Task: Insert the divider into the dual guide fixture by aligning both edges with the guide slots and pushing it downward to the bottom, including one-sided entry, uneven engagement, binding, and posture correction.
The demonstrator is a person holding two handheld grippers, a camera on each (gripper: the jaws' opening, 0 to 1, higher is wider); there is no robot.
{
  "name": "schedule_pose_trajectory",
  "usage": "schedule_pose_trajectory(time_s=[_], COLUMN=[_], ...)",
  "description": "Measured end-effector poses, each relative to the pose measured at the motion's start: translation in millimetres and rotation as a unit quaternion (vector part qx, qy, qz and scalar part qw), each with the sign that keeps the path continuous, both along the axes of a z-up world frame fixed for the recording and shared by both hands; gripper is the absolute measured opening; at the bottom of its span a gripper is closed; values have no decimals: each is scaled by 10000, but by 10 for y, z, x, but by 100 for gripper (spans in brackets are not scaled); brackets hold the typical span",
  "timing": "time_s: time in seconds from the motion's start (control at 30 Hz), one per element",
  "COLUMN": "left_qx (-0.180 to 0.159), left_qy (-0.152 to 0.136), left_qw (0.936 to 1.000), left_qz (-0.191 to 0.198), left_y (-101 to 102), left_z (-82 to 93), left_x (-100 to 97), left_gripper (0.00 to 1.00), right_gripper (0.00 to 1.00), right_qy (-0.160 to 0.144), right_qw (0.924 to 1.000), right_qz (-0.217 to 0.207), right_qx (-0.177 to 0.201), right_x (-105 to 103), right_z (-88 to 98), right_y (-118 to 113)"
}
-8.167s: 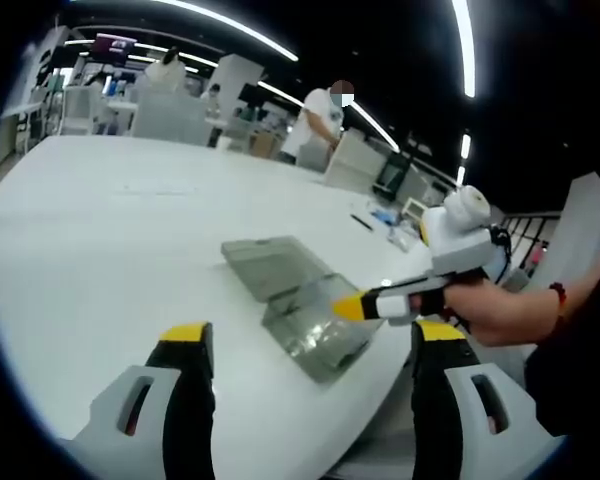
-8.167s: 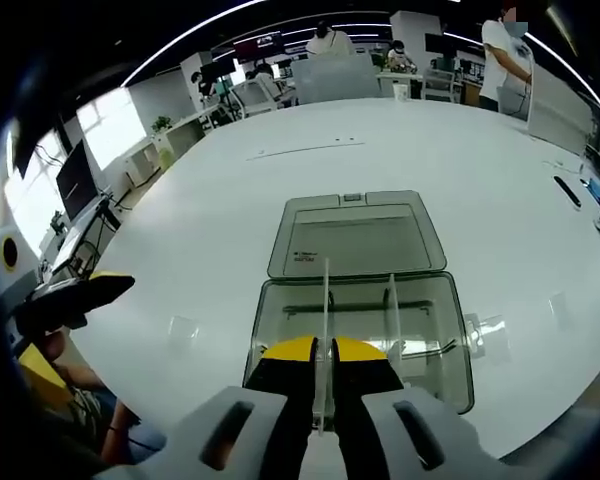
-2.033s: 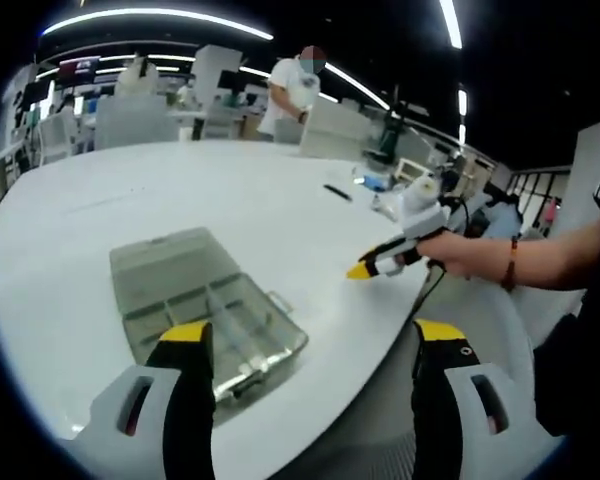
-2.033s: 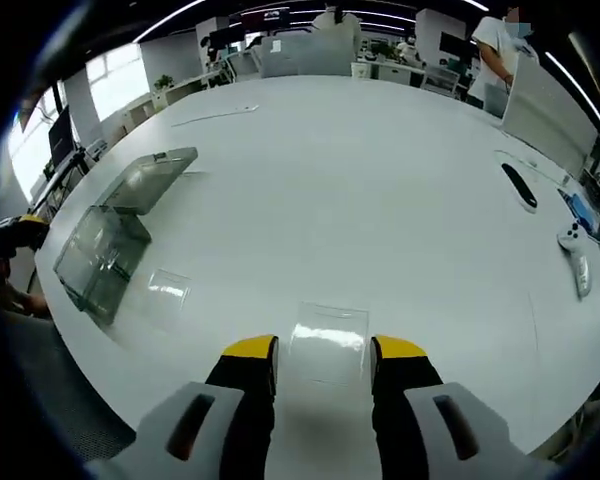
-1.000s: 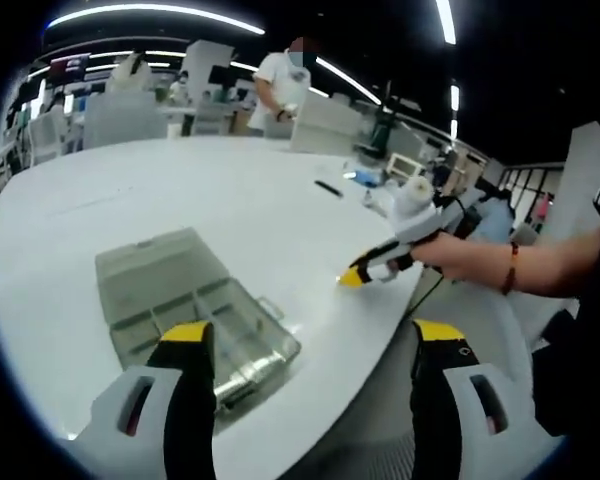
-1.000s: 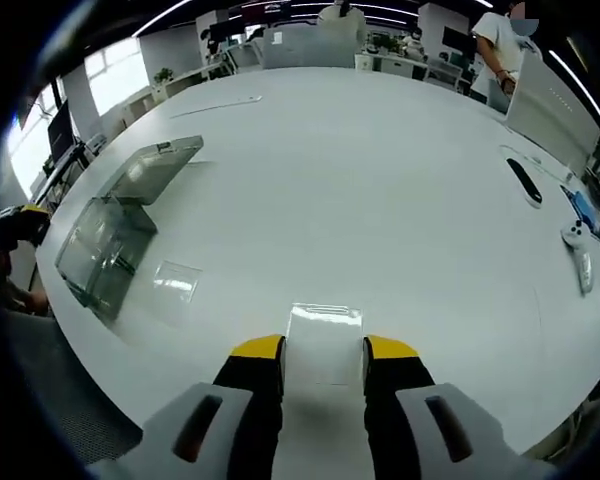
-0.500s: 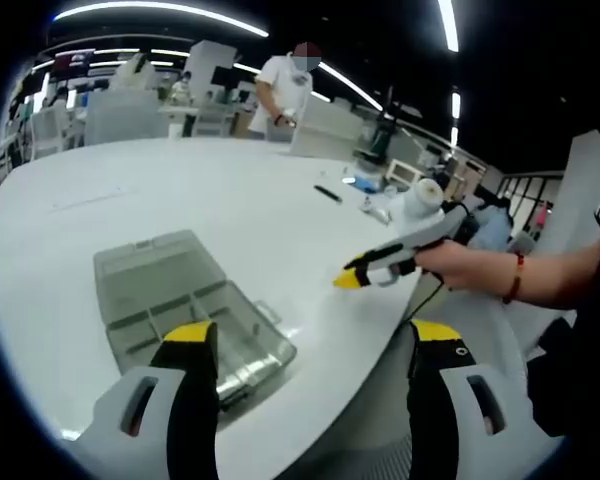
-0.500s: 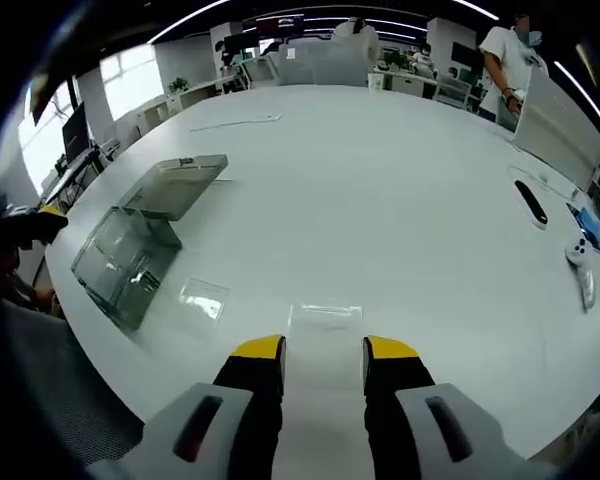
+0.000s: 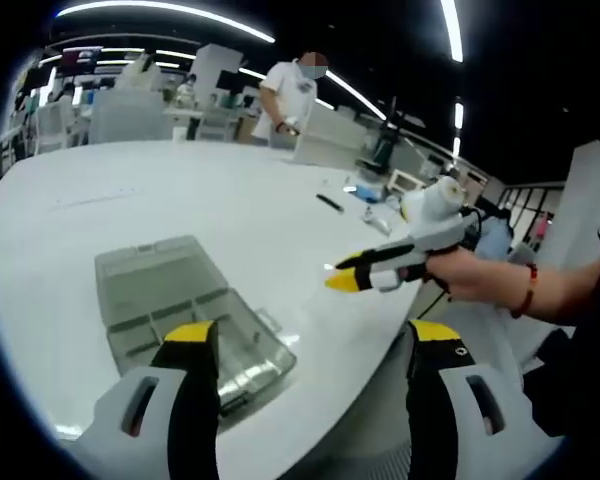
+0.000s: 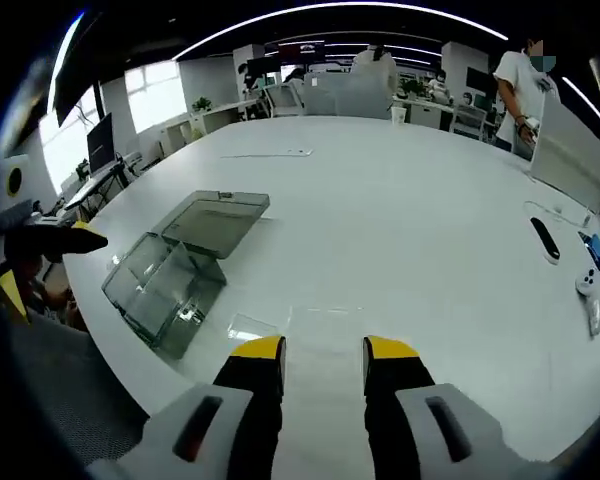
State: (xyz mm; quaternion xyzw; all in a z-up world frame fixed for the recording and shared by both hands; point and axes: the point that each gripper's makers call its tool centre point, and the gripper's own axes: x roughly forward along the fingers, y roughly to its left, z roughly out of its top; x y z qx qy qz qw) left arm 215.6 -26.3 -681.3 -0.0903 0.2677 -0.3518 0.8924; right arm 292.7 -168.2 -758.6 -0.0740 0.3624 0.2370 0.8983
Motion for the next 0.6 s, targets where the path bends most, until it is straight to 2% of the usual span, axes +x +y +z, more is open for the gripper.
schedule_pose_trajectory(time_s=[0.2,0.6], left_qx=[-53,-255], left_qy=[17,37], left_qw=[10000,9992], left_qz=[57,299], left_y=[21,72], left_z=[9,49], left_x=[17,73], left_gripper=[74,70], right_gripper=[27,27], right_qy=[-196,-389], right_qw=[9996,9974], right_qz=[149,518], right_qx=[134,317], right_x=[-6,-95], right_z=[110,287], right_y=[149,423])
